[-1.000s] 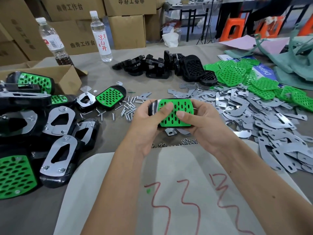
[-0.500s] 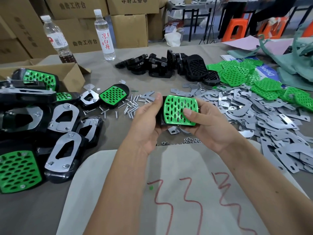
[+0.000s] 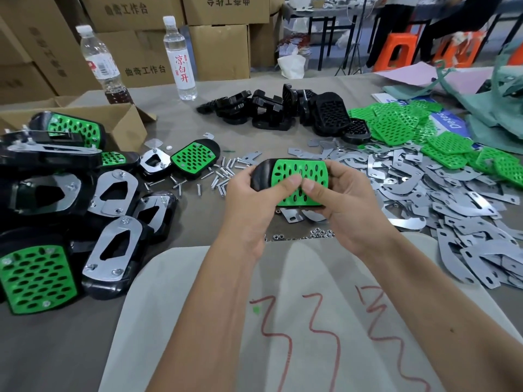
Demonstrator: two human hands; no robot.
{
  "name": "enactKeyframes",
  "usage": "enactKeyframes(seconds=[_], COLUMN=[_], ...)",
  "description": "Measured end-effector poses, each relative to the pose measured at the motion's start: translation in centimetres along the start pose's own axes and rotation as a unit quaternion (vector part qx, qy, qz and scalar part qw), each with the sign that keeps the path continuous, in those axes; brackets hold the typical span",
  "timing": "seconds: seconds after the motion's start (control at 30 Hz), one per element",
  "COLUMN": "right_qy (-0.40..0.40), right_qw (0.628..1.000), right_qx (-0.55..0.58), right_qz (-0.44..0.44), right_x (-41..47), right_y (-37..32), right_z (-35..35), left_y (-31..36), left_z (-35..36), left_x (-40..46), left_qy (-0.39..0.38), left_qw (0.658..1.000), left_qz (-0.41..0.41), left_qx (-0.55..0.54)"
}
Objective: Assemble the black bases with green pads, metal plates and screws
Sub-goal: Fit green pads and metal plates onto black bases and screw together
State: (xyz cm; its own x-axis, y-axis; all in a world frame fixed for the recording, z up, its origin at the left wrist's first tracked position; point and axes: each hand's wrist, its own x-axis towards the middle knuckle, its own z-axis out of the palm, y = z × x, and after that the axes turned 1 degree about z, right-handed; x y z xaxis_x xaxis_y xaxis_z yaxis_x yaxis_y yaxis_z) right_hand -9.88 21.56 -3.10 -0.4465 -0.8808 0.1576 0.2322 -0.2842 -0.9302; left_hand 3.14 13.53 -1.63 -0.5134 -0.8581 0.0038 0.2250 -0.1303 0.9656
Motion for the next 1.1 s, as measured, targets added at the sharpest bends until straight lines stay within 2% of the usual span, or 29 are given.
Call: enactKeyframes(seconds=[0.13,0.23,0.37,0.57,0.67,0.8,0.87,1.0,1.1], right_qy=[-0.008,-0.038,-0.059,-0.087,-0.077,-0.110,-0.089,-0.013,0.018], right_qw=[1.000,0.999,0.997,0.993,0.995,0.993,0.995,0.999,0.998], right_qx=[0.010,0.014,0.007,0.001,-0.026,0.021,0.026,0.037,0.056], right_qz=[0.024,0.033,0.047,0.074,0.060,0.040,0.030,0.015,0.006], right_x=[-0.1,0.1,0.3,0.3,0.3,0.2,0.4,0.6,0.6], right_y=[-0.3,-0.5,-0.7,-0.4,-0.4,-0.5,-0.2,0.4,0.9], right_z=[-0.9,-1.7,-1.9,-2.0,-1.9,-1.9,-1.8,-1.1,-0.7], left_y=[-0.3,-0.4,-0.7,-0.5,-0.3,0.0,-0.4,-0.9,-1.3], left_z=[-0.3,-0.9,-1.3,-1.8,-1.9,-2.0,-1.6,-0.3,0.4], left_x=[0.3,0.9,1.3,1.7,1.6,1.8,1.7,1.4,1.4], left_qy=[-0.047,-0.092,-0.112,-0.067,-0.068,-0.084,-0.068,-0.018,0.050], left_qw=[0.999,0.995,0.993,0.997,0.996,0.994,0.996,0.991,0.990], left_qz=[-0.023,-0.028,-0.029,-0.041,-0.050,-0.064,-0.049,-0.039,-0.051], left_qx=[0.013,-0.025,-0.034,0.007,-0.004,-0.027,-0.033,-0.124,-0.119])
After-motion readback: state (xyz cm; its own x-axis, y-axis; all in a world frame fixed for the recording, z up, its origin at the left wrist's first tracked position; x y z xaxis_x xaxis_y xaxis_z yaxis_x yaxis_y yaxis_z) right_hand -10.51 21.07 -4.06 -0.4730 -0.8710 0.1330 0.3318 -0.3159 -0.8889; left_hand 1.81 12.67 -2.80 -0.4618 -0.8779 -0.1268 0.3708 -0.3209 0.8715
